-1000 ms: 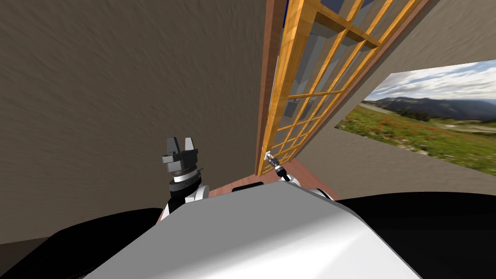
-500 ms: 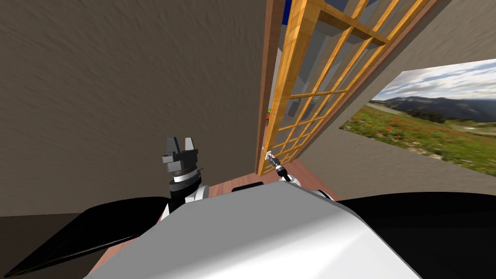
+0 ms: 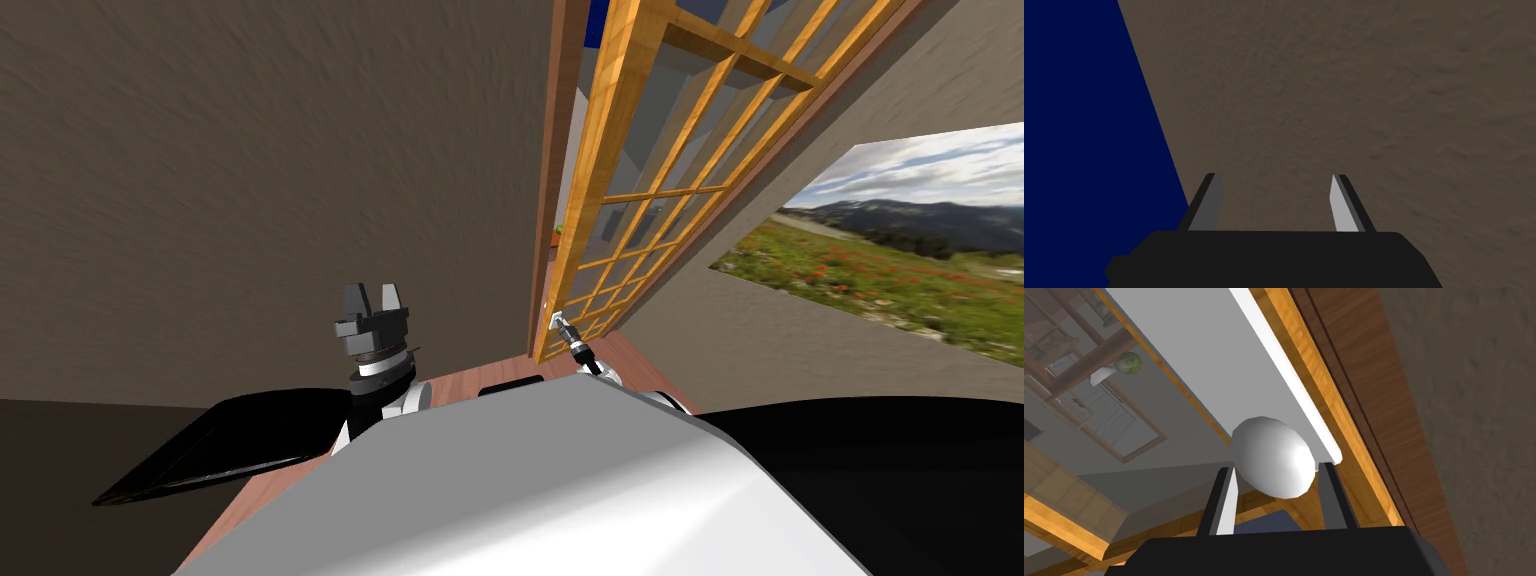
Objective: Pull the door open
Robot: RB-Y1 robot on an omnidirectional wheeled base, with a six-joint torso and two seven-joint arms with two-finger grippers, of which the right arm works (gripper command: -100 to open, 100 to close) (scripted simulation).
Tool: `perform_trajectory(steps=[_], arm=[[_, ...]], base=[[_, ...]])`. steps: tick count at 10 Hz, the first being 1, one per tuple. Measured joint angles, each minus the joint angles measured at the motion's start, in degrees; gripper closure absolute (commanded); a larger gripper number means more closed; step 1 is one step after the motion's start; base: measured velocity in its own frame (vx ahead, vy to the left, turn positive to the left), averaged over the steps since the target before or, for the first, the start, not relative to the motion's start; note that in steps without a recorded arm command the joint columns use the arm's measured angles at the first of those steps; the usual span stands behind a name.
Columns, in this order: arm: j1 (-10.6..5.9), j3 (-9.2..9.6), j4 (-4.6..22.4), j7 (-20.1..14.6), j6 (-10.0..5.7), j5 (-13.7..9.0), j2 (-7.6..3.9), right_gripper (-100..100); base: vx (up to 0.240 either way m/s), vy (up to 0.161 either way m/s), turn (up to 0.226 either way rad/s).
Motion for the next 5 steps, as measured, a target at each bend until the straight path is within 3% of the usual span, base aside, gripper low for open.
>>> perform_trajectory(steps=[5], arm=[[0.45,0.32,-0.58,-6.63,0.5,-2.65,-0.13,100]], base=[[-0.047,-0.025,0.078]])
